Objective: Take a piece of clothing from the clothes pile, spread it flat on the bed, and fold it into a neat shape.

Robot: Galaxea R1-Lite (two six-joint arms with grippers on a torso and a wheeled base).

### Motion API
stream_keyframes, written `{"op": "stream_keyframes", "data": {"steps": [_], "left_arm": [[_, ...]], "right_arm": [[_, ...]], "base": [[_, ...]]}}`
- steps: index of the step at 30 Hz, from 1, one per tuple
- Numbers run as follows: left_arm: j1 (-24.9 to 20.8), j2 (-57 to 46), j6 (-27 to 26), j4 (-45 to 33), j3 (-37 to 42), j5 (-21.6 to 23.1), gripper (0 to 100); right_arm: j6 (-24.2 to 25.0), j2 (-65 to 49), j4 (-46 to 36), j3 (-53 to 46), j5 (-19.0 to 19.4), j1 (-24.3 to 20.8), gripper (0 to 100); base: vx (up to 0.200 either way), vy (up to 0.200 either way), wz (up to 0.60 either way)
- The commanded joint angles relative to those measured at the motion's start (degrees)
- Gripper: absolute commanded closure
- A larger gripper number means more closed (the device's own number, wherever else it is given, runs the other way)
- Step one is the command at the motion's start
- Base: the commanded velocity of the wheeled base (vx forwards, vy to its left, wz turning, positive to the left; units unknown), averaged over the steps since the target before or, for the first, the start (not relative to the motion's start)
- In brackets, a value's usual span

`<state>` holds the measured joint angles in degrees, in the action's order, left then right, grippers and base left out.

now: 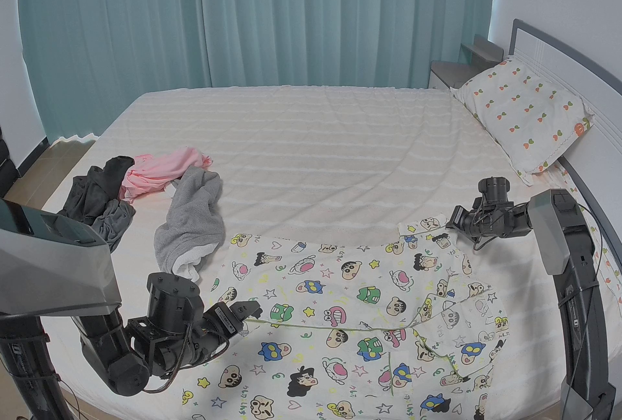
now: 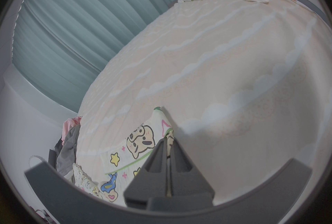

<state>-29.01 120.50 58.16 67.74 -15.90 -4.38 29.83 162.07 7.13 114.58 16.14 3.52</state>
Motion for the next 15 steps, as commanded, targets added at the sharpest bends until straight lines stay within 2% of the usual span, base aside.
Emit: {"op": "stream_keyframes", "data": {"steps": [1, 8, 10, 12, 15], "left_arm": [[0.0, -0.1, 0.0, 0.0, 0.2, 0.0, 0], [0.0, -0.2, -0.1, 0.1, 0.3, 0.0, 0], [0.1, -0.4, -0.1, 0.0, 0.3, 0.1, 0], [0.1, -1.0, -0.2, 0.0, 0.3, 0.2, 0], [0.1, -1.6, -0.2, 0.0, 0.3, 0.2, 0]], "right_arm": [[0.0, -4.0, -0.9, 0.0, 1.0, 1.2, 0], [-1.3, -7.7, -1.1, -1.6, 1.7, 1.8, 0], [-1.4, -11.2, -1.1, -7.1, 2.8, 2.0, 0], [-2.7, -15.5, -0.5, -15.2, 5.8, 1.8, 0], [-6.9, -22.3, 1.9, -29.0, 9.6, 1.7, 0]], "base": [[0.0, 0.0, 0.0], [0.0, 0.0, 0.0], [0.0, 0.0, 0.0], [0.0, 0.0, 0.0], [0.0, 0.0, 0.0]]}}
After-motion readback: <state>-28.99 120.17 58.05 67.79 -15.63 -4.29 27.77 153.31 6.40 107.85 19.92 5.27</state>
